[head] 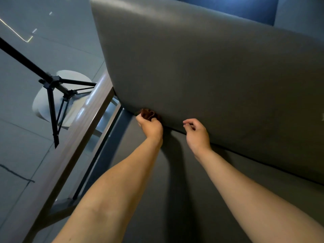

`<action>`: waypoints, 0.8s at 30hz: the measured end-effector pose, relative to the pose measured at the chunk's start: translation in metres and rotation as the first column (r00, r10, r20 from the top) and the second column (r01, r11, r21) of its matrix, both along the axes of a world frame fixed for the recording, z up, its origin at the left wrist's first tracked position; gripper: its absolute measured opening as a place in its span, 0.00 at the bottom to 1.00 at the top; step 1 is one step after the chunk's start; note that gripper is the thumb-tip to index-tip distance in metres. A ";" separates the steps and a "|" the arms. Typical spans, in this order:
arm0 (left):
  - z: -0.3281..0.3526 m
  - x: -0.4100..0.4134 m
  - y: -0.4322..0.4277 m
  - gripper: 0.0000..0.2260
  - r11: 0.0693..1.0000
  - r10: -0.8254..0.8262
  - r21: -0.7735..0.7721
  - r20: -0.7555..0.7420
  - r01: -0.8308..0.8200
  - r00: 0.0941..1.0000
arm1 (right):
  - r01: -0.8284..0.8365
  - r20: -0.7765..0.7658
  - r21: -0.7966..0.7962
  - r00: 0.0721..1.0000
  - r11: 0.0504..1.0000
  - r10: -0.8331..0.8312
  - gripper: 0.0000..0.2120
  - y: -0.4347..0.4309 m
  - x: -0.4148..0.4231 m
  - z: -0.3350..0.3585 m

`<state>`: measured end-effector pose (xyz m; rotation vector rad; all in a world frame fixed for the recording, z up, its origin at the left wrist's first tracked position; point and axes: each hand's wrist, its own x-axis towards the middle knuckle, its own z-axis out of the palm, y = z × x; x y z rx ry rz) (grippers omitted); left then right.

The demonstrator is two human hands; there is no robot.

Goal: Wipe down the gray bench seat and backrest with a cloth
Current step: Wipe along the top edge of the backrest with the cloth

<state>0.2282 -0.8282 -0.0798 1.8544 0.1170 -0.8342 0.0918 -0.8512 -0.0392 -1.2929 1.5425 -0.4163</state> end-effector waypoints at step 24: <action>-0.023 -0.063 0.000 0.15 0.978 -0.207 0.019 0.028 0.206 0.978 | 0.133 -0.125 0.091 0.985 0.987 -0.121 0.12 0.005 -0.028 -0.014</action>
